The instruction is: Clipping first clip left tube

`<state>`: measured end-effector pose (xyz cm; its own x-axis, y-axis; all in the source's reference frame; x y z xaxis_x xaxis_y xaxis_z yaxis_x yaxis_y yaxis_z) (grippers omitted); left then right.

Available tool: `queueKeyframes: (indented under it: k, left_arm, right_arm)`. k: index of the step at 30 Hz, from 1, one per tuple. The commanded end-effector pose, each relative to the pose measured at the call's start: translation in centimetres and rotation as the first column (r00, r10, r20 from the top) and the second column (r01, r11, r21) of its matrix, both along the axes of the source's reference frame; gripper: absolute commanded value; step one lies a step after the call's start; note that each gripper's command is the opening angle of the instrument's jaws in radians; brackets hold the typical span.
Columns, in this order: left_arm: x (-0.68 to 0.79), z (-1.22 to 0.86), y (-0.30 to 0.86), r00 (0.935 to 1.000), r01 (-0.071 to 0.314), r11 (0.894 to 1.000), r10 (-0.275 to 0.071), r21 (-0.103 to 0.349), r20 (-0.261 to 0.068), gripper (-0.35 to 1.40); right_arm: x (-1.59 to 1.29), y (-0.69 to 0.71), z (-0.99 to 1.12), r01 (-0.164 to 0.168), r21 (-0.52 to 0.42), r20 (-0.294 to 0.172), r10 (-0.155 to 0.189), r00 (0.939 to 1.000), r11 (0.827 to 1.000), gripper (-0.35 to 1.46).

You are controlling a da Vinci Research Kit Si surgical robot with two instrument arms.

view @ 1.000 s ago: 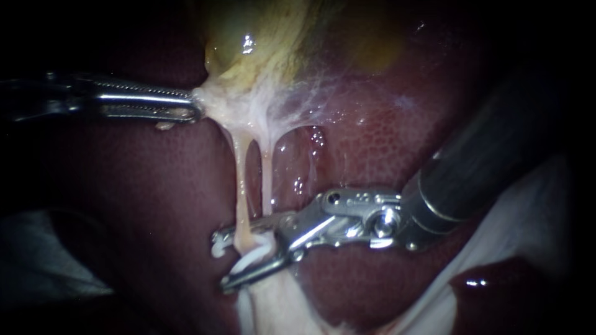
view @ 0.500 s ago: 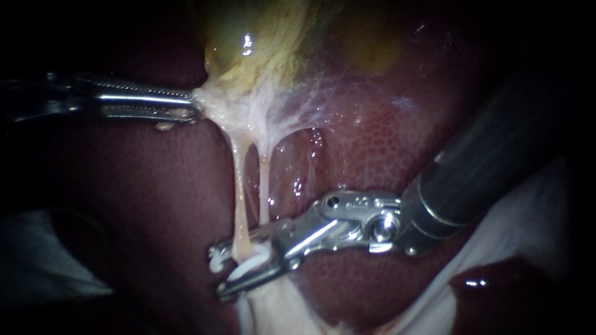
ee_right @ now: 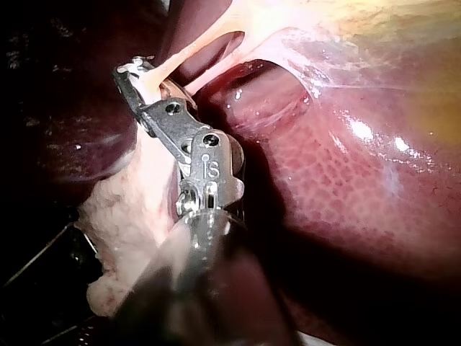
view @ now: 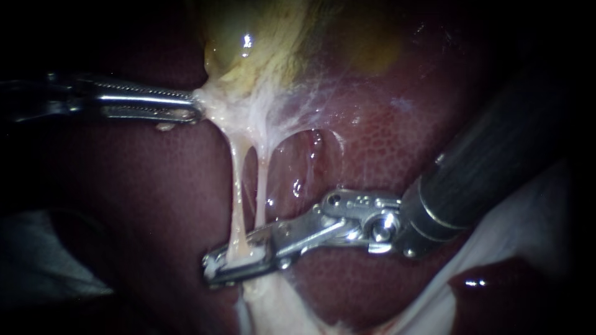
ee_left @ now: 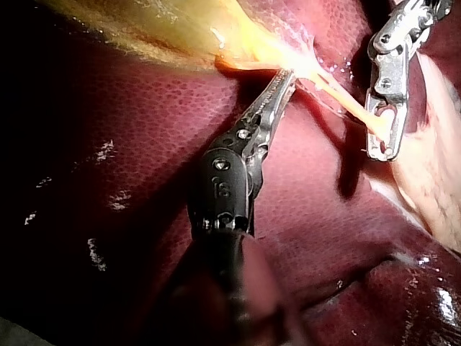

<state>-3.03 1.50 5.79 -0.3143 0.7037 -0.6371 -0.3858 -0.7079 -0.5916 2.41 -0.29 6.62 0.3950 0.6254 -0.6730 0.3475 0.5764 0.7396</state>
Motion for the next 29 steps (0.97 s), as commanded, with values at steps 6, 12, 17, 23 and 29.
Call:
queueKeyframes:
  k: [6, 12, 17, 23, 29]
  left_arm:
    - [0.0, 0.0, 0.0, 1.0, 0.0, 1.0, 0.0, 0.0, 0.0, -0.35]
    - [0.0, 0.0, 0.0, 1.0, 0.0, 1.0, 0.0, 0.0, 0.0, -0.35]
    - [0.0, 0.0, 0.0, 1.0, 0.0, 1.0, 0.0, 0.0, 0.0, -0.35]
    - [0.0, 0.0, 0.0, 1.0, 0.0, 1.0, 0.0, 0.0, 0.0, -0.35]
    - [0.0, 0.0, 0.0, 1.0, 0.001, 1.0, -0.001, 0.0, 0.0, -0.35]
  right_arm:
    - [-0.04, -0.01, 0.0, 0.001, 0.016, 0.008, -0.001, 1.0, 1.0, -0.35]
    - [-0.04, -0.01, 0.0, -0.001, 0.027, 0.011, 0.001, 0.9999, 1.0, -0.35]
    - [-0.05, -0.01, 0.0, 0.001, 0.026, 0.013, -0.001, 0.9999, 1.0, -0.35]
    - [-0.05, -0.01, 0.01, 0.001, 0.026, 0.013, -0.001, 0.9999, 1.0, -0.35]
    - [-0.05, -0.01, 0.01, 0.001, 0.026, 0.013, -0.002, 0.9999, 1.0, -0.35]
